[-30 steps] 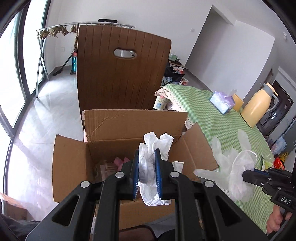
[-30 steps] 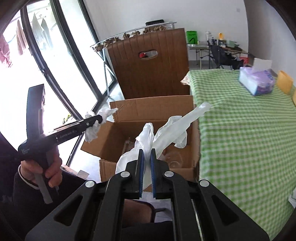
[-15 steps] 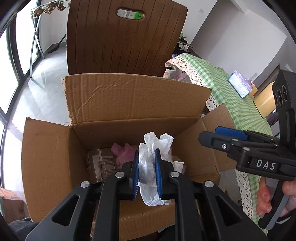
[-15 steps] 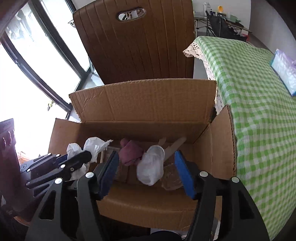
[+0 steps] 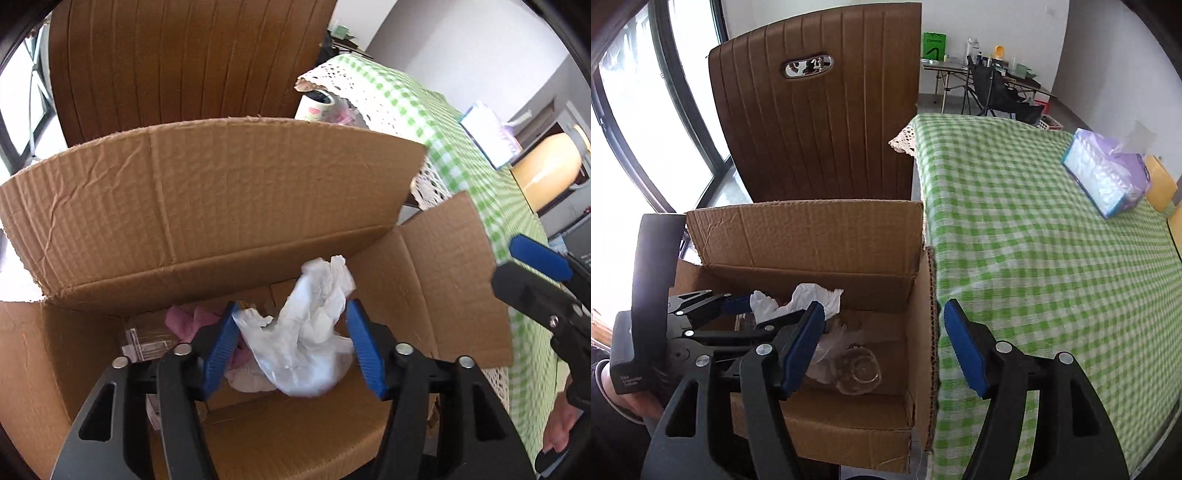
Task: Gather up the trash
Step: 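Open both grippers to drop the tissue and plastic glove into the box, then withdraw both open grippers from the box back toward the table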
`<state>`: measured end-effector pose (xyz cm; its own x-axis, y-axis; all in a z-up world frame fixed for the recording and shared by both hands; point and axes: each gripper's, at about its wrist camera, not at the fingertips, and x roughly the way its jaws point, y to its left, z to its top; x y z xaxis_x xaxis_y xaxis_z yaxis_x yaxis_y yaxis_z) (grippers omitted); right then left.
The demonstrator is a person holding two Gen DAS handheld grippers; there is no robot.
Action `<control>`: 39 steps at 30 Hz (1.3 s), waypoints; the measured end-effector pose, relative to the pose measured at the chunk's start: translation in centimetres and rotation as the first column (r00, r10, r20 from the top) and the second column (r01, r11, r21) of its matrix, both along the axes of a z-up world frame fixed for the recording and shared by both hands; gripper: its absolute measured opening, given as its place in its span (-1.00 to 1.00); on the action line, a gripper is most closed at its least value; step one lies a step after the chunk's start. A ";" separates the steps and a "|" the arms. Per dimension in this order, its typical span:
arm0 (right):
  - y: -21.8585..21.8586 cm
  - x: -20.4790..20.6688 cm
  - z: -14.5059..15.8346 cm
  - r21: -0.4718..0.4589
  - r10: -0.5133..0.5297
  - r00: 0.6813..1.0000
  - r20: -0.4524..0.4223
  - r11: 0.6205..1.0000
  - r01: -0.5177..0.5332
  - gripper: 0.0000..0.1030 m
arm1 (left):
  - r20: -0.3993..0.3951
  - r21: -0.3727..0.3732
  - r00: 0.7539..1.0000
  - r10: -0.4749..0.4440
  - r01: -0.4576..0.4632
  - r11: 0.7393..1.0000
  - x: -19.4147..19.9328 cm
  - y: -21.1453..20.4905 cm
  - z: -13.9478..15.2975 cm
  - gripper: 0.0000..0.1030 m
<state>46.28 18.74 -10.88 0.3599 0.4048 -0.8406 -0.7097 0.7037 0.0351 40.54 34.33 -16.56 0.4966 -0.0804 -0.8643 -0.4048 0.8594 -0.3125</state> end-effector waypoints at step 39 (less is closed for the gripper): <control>-28.4 -16.3 15.6 0.386 -0.403 0.773 0.491 0.896 0.222 0.62 | 0.623 0.465 0.778 -0.081 -0.286 0.838 -19.7 -18.3 24.9 0.85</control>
